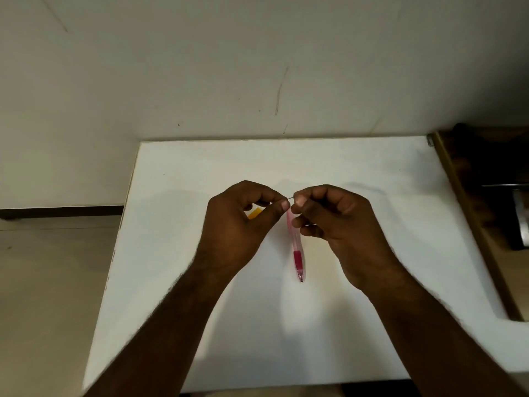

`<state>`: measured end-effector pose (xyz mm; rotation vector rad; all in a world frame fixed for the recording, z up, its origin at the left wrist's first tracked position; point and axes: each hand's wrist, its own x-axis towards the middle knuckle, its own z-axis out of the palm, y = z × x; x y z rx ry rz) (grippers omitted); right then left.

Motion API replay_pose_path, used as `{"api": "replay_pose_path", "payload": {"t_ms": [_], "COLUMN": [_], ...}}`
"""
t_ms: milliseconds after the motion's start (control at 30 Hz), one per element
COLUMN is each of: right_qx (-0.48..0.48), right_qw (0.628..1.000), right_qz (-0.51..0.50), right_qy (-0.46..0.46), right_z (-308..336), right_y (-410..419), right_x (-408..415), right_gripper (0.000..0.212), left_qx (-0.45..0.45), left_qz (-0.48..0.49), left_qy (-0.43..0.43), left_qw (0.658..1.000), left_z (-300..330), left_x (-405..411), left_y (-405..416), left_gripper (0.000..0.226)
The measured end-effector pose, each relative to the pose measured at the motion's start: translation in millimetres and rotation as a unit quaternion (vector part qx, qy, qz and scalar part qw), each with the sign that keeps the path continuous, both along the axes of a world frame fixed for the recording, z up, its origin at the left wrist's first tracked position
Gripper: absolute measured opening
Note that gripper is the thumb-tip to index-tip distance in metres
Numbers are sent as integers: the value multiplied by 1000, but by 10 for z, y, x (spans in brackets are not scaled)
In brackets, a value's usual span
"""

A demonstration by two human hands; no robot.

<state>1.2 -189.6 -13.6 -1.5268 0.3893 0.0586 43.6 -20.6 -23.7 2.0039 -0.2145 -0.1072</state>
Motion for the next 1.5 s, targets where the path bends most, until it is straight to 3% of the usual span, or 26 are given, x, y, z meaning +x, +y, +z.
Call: {"api": "replay_pose_path", "payload": {"t_ms": [167, 267, 433, 600, 967, 1233, 1500], "right_qx": [-1, -34, -60, -72, -55, -67, -23], "right_qw": [1000, 997, 988, 986, 986, 988, 987], "right_qz": [-30, -73, -143, -149, -154, -142, -159], "right_qy": [1, -5, -16, -22, -19, -7, -3], "right_z": [7, 18, 36, 24, 17, -20, -5], "right_y": [-10, -64, -204, -210, -178, -103, -84], "right_x": [4, 25, 38, 36, 123, 133, 138], "right_gripper": [12, 12, 16, 17, 19, 17, 12], "left_qx": [16, 32, 201, 297, 293, 298, 160], "left_qz": [-10, 17, -53, -125, -99, -58, 26], "left_qy": [-4, 9, -32, 11, 4, 15, 63], "left_qw": [1000, 999, 978, 947, 951, 953, 985], "left_z": [-48, -76, -115, -149, -188, -191, -87], "left_x": [-20, -31, -140, -261, -289, -315, -284], "left_y": [-67, -96, -187, -315, -268, -256, -234], "left_gripper": [9, 29, 34, 37, 11, 30, 31]}}
